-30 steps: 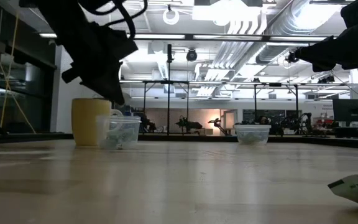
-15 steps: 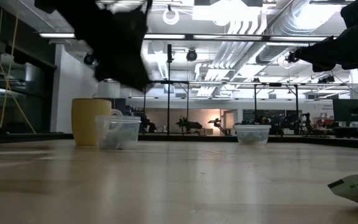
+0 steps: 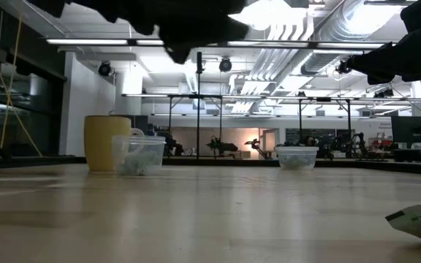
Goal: Pick and place Stevia / Truvia into bins
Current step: Put the stevia packet into the bottom transparent container
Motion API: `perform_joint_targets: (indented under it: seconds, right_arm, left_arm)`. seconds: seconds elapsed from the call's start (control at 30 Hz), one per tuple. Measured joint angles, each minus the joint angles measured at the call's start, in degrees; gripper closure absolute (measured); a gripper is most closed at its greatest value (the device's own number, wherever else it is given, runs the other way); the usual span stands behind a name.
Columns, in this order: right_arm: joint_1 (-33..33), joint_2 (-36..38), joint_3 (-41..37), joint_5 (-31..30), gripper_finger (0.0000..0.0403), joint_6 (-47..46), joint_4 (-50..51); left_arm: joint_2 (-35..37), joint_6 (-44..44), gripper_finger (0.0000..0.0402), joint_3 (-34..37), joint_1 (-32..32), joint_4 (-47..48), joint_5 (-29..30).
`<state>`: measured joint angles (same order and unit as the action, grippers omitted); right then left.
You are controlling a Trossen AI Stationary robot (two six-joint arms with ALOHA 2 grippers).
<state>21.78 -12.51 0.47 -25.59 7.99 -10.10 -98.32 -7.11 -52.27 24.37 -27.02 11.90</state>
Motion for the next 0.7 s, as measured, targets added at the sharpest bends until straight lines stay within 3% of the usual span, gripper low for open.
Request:
perform_joint_targets:
  seconds: [0.2, 0.47, 0.7]
  right_arm:
    - [0.00, -0.22, -0.01, -0.21, 0.0320, -0.02, -0.16]
    - [0.00, -0.26, 0.00, -0.45, 0.0320, -0.20, 0.11]
    - [0.00, -0.28, 0.00, -0.53, 0.0320, -0.13, 0.60]
  left_arm:
    - [-11.08, 3.41, 0.0170, -12.56, 0.02, 5.45, -8.02]
    - [-21.71, 5.39, 0.0061, -31.96, 0.03, 28.45, -12.87]
    - [-27.16, 9.14, 0.0033, -36.14, 0.01, 30.21, -14.43]
